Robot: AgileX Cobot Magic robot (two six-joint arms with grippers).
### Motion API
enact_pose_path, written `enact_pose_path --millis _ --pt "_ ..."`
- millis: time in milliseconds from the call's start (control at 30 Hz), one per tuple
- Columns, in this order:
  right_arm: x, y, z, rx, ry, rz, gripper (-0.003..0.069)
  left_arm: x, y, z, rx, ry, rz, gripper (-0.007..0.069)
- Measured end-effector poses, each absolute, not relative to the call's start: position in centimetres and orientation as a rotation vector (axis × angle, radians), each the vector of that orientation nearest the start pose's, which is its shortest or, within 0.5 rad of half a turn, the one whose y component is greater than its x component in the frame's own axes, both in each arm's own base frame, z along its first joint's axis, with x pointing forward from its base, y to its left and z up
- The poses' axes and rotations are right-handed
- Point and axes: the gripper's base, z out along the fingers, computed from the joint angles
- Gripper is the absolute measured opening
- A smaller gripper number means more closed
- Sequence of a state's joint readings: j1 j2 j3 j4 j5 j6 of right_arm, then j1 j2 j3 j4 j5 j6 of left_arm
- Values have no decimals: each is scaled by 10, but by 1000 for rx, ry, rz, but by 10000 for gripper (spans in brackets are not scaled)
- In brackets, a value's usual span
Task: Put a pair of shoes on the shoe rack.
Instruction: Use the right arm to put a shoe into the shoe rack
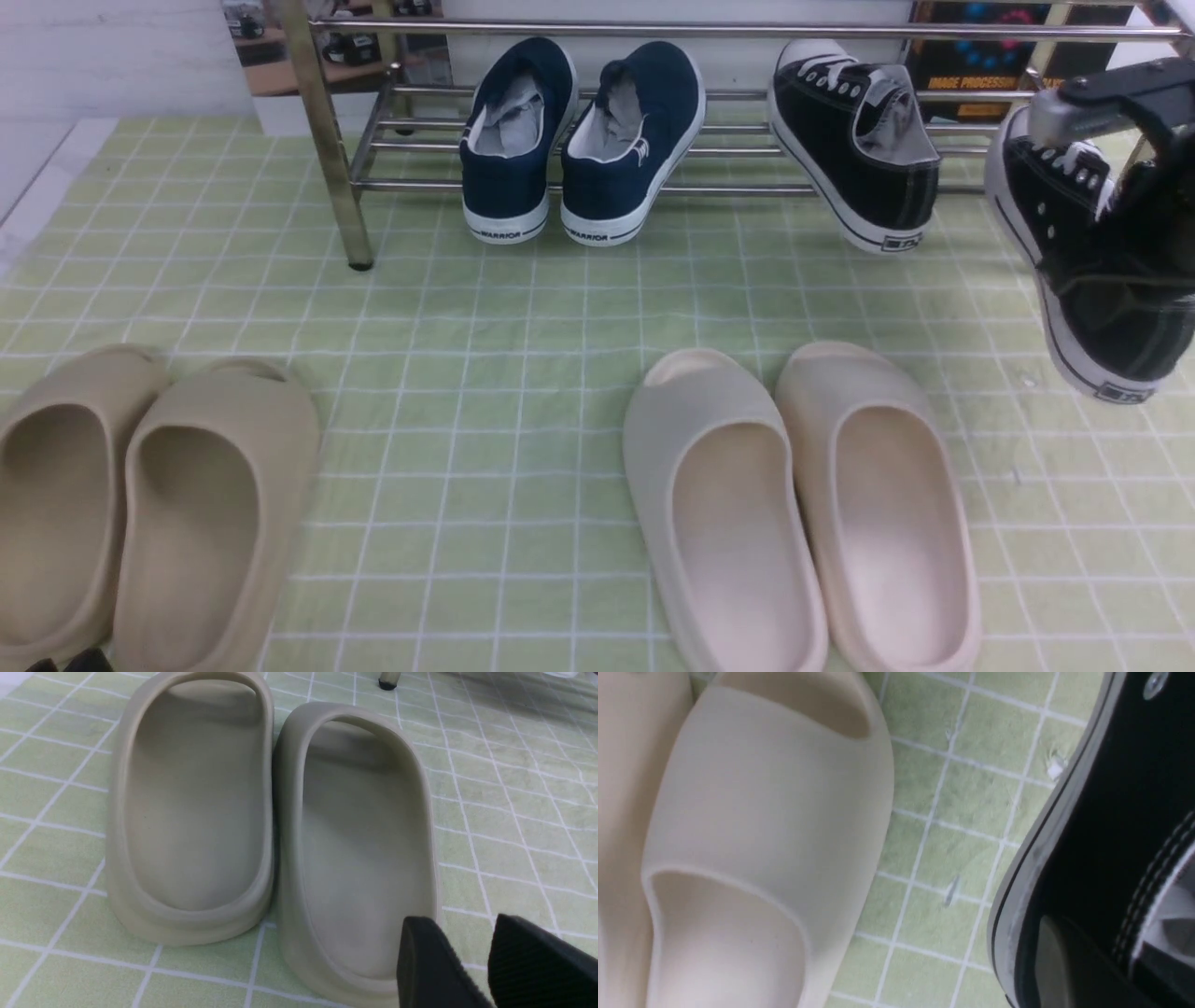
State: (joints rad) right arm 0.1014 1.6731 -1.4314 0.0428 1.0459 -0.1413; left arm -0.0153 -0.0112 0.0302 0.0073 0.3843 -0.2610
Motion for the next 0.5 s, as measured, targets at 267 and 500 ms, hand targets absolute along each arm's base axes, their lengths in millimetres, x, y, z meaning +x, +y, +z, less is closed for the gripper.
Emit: enact_pose_path --millis 267,500 --pt "394 42 302 -432 2715 -4 20 52 -1 169 -227 1877 -182 218" --pt "430 46 298 -616 2649 -37 20 52 -1 169 -227 1877 -182 218"
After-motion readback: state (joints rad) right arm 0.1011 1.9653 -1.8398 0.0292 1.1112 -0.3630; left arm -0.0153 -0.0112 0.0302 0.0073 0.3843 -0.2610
